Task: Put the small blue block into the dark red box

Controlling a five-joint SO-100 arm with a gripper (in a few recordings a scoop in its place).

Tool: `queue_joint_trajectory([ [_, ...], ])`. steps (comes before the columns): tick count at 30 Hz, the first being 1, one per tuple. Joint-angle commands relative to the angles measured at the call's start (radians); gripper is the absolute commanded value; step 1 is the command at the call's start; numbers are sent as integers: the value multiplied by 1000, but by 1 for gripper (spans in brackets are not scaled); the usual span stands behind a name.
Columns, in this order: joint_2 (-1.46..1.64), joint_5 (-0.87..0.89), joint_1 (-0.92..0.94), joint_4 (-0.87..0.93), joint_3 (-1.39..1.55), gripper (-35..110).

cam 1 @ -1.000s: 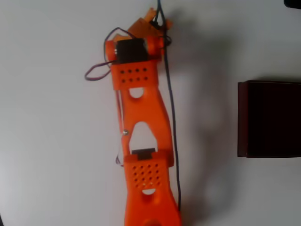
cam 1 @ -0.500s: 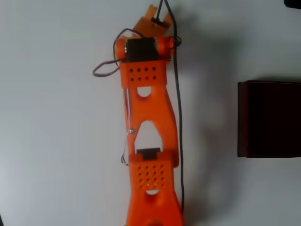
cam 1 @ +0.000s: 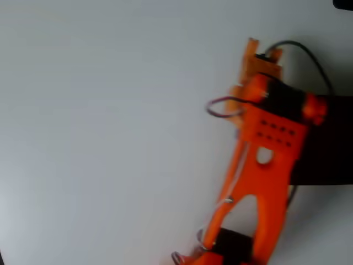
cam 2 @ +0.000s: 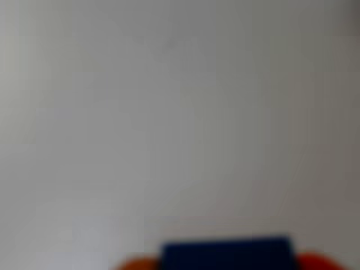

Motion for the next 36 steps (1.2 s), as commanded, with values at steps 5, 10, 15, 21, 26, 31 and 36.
queue_joint_trajectory([
  [5, 77, -474, 253, -66, -44, 1],
  [10, 51, -690, 397, -115, -86, 1],
  [15, -74, -798, 460, -117, -192, 4],
  [21, -123, -844, 428, -117, -170, 18],
  [26, -72, -893, 367, -117, -95, 19],
  [31, 187, -962, 288, -160, 181, 13],
  [36, 735, -1006, 179, -327, 726, 9],
])
